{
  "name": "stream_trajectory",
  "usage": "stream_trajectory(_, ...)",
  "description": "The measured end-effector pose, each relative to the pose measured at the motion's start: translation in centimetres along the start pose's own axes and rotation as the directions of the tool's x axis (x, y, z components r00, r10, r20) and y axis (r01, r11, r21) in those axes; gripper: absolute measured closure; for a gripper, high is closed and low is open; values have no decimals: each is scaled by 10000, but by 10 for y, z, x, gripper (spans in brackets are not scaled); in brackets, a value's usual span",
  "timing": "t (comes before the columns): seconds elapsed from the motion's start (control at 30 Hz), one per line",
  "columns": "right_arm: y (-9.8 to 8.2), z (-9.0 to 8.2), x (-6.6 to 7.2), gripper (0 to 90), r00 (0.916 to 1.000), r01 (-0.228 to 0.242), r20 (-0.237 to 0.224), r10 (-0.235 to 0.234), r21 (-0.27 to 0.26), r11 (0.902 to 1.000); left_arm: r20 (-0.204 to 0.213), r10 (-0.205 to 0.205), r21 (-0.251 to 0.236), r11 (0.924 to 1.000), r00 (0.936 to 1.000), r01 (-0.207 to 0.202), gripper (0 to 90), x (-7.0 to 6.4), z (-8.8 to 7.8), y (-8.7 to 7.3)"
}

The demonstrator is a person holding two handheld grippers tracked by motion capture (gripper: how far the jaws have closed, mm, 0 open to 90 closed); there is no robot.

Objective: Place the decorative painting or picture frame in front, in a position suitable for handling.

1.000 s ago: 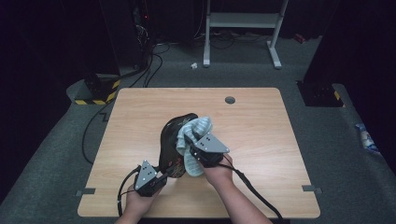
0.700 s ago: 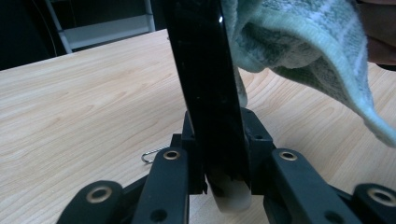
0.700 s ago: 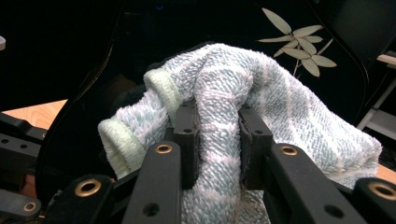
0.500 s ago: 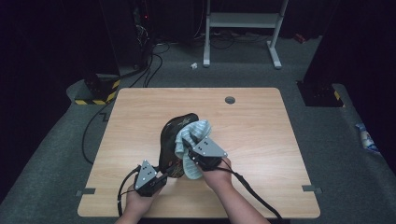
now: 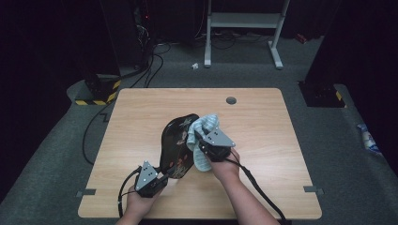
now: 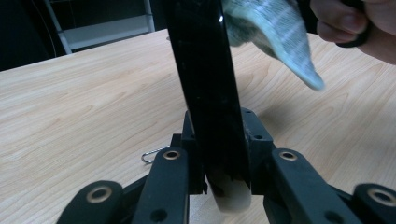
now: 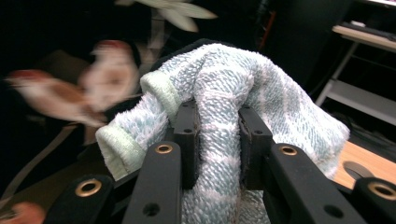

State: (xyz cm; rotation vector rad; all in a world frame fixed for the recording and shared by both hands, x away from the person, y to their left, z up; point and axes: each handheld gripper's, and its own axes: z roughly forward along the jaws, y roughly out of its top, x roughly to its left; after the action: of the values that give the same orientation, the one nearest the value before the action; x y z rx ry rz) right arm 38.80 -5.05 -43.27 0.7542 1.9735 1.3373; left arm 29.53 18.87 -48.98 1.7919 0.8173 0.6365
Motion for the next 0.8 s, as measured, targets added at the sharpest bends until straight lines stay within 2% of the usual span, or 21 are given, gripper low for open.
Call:
stream_trajectory(0.07,0,-3,9,727,9996,171,-212,-173,-94,9998,0,-25,-1,10000,10000,25,756,0,0,0)
stream_trajectory(0.23,-4,-9,32,728,9968,266,-740,-285,-262,9993,-12,-37,1,10000,10000,37,755,0,0,0)
stream_trajectory(0.47,-6,-16,48,727,9927,411,-1113,-455,-408,9983,15,-62,0,10000,10000,62,756,0,0,0)
stream_trajectory(0.63,-5,-13,41,726,9940,452,-980,-487,-369,9983,5,-60,14,10000,10000,60,757,0,0,0)
stream_trajectory(0.8,-5,-5,21,723,9988,98,-473,-107,-190,9998,10,-70,3,10000,10000,70,757,0,0,0)
